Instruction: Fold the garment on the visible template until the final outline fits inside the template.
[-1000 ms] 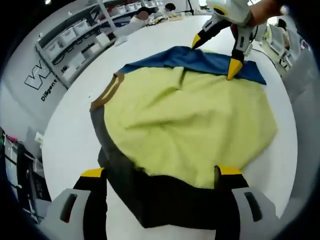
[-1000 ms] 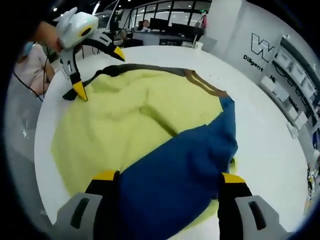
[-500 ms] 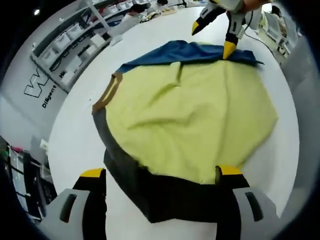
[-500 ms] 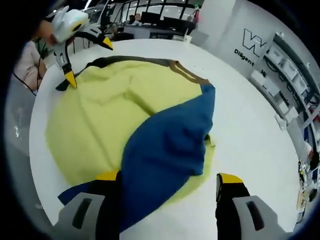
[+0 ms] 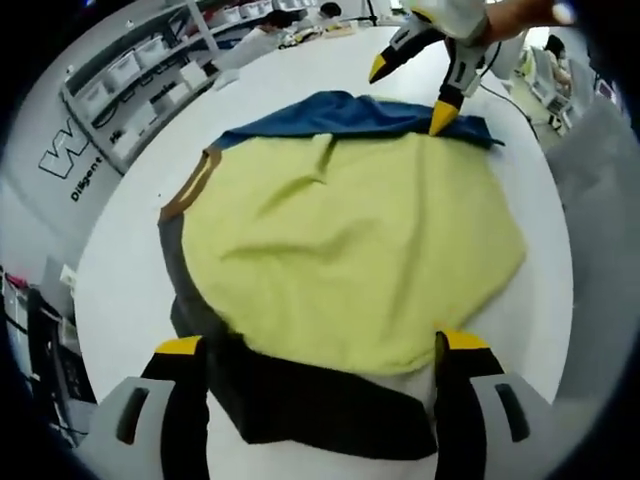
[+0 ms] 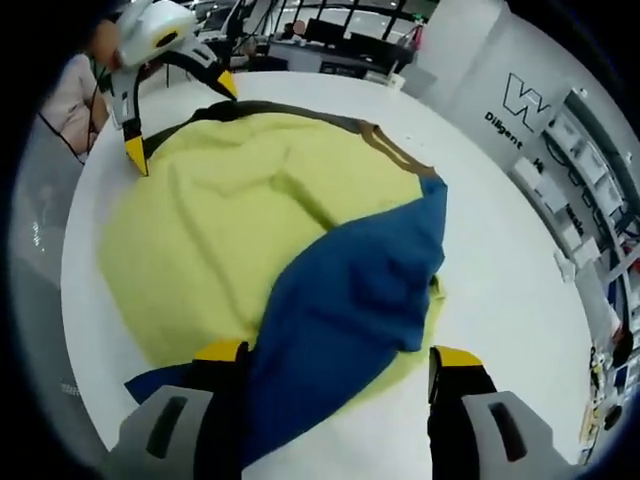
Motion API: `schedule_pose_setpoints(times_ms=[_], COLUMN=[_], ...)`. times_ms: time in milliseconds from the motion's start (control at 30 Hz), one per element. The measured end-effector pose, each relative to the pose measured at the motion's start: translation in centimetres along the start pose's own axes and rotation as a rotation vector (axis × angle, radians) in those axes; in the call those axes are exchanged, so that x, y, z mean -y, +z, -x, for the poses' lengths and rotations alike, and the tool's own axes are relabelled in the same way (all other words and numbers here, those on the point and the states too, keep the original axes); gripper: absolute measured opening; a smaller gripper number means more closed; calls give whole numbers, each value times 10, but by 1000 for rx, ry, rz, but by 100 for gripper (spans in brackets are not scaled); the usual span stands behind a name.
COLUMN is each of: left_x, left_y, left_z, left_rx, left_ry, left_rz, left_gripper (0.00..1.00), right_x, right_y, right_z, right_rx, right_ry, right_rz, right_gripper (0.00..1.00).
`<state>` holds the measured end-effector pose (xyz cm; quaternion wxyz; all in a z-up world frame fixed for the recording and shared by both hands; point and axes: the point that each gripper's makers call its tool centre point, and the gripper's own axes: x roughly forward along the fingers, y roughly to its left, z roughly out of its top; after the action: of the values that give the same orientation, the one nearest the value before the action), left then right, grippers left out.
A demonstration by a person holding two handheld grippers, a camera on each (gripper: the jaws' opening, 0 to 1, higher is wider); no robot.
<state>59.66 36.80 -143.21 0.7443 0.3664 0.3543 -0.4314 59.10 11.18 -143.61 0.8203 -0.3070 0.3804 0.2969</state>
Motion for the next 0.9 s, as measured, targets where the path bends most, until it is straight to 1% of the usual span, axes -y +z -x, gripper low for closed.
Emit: schedule_pose_setpoints(times_ms=[67,167,267,367,600,767,900], left_x=[-2,-4,-6,-10,-27,-35,-32], left_y=[-1,0,-2,-7,-24,-26,-27], left_z=[0,2,3,6,12,16,17], left_rx=[-11,-7,-8,-16,-51,-74,-97], left_ry=[7,10,14,16,42,74,82], left_rz=[0,-45,-64,-79,-85,-131,-120], left_gripper=[93,95,94,94,95,95,91], right_x=[0,-2,-10,-22,-44,-54,-56], right_y=[-1,-3,-2,2,15,22,25], right_z=[0,2,3,3,2,0,3], right_rx=[-4,-12,-14,-10,15,26,43], right_ry=[0,11,29,52,84,93,78], right_rz=[-7,-14,-4,3,33,37,49], right_gripper=[72,73,73,71,72,72,72])
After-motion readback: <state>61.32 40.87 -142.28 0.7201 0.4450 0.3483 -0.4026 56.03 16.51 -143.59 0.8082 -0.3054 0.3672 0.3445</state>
